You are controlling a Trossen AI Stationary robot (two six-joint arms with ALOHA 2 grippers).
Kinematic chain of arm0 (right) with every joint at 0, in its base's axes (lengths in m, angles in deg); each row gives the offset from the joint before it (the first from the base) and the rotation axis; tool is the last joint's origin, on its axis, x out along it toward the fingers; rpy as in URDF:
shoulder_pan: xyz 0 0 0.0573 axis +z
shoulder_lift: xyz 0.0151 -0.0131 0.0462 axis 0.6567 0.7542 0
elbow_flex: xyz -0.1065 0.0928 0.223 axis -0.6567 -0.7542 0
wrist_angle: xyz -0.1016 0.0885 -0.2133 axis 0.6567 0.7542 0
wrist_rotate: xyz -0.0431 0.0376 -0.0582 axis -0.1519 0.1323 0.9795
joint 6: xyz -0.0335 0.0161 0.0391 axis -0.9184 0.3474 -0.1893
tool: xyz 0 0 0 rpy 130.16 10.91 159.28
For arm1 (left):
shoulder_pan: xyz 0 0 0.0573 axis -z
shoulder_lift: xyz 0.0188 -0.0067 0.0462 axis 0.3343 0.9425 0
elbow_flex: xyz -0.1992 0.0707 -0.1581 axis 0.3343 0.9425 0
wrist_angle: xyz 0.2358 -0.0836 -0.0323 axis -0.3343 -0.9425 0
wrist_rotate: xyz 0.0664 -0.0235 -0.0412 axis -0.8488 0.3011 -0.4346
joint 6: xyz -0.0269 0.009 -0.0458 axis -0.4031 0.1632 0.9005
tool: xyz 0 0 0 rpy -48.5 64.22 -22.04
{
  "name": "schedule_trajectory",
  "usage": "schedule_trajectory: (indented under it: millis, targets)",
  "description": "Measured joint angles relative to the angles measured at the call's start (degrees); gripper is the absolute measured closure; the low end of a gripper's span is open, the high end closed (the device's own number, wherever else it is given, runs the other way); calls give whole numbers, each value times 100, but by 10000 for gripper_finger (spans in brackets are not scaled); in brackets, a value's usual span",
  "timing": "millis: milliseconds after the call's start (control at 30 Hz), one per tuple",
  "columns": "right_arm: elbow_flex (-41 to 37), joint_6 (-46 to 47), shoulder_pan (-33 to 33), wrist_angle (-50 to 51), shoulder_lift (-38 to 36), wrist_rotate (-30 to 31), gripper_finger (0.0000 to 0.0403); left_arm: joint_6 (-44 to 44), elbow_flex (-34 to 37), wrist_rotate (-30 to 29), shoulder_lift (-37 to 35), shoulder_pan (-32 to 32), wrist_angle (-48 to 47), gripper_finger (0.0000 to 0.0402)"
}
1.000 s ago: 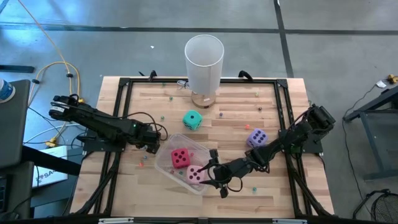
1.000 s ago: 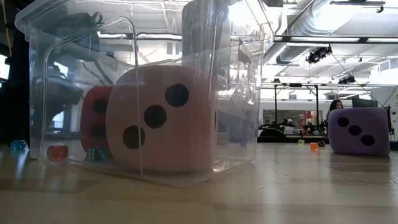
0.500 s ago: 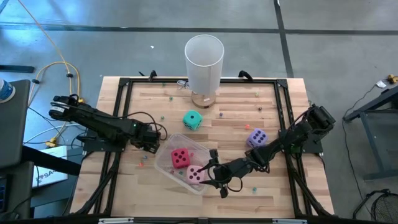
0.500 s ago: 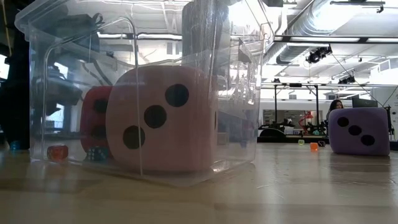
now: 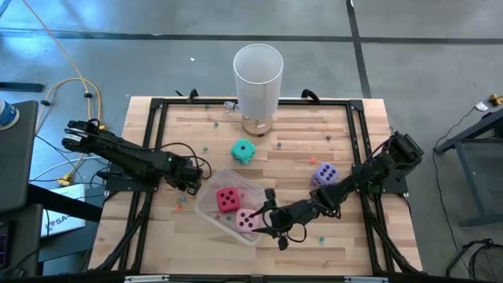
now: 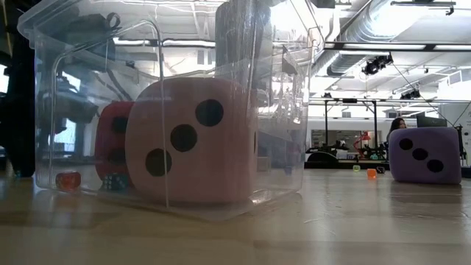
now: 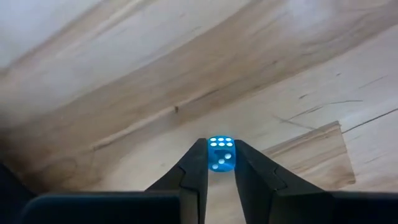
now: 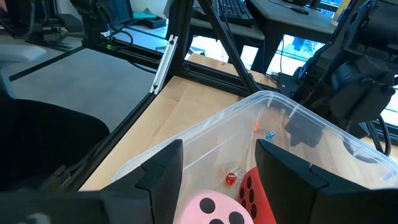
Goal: Pick & Place Dice
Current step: Put the small blue dice into the transparent bin
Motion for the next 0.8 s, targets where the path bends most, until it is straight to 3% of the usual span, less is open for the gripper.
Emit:
schedule_trajectory:
  millis: [167,300,500,633,800]
  targets:
    - [0,0,0,0,0,1,211,-248,-9,-189,-95,-2,13,346]
    - [1,0,0,0,0,2,211,-268,-77,-291,-601,-8,-184,346]
    - [1,0,0,0,0,0,211,-143,-319,-739,-1861,13,-704,345]
    - [1,156,-2,15,0,0,211,-393,-380,-1352,-2896,31,-777,339]
    - [1,260,8,38,0,0,211,-1390,-386,-1668,-3894,147,204,338]
